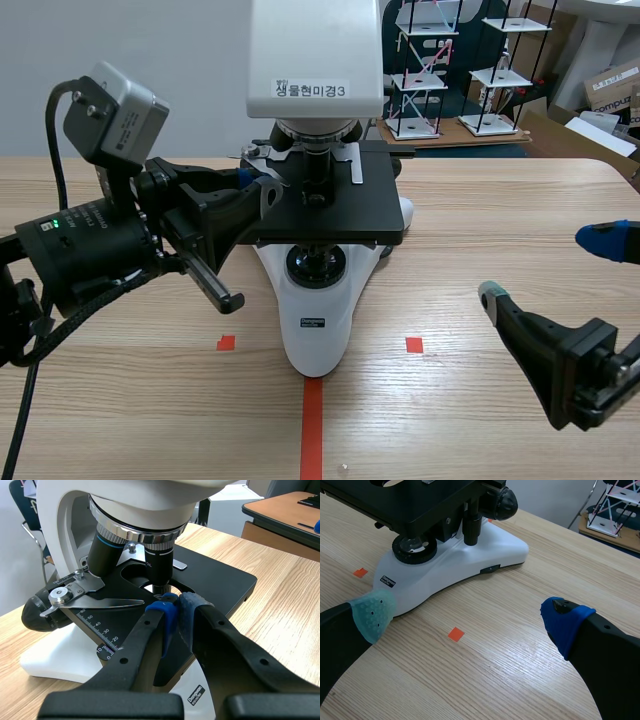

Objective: Point at the objective lens

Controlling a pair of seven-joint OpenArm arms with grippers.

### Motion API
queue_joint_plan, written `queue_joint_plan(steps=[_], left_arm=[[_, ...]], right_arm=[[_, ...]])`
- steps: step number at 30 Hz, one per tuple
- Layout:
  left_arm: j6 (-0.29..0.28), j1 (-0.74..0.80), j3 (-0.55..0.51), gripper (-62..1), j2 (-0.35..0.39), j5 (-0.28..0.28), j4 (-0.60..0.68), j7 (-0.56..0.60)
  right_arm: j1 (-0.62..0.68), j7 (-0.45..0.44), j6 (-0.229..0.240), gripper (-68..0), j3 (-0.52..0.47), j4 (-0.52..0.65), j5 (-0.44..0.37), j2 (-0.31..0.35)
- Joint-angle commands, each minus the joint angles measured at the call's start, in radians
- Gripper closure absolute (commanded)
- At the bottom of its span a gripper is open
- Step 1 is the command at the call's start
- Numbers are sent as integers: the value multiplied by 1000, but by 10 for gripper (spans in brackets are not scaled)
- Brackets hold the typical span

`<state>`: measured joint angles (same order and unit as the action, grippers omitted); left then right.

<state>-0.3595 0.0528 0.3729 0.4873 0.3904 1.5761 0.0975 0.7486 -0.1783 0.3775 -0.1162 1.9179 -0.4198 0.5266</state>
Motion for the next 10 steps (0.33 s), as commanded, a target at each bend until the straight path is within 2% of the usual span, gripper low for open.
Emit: queue_joint_plan(steps=[1,10], left_arm=[[2,0,-2,-36,-5,6,13,13],[2,0,-2,-36,-5,-10,13,13]], right_arm=[[2,-14,-4,-638,-6,8,-11,11],[2,-15,-4,-638,-6,8,-11,11]])
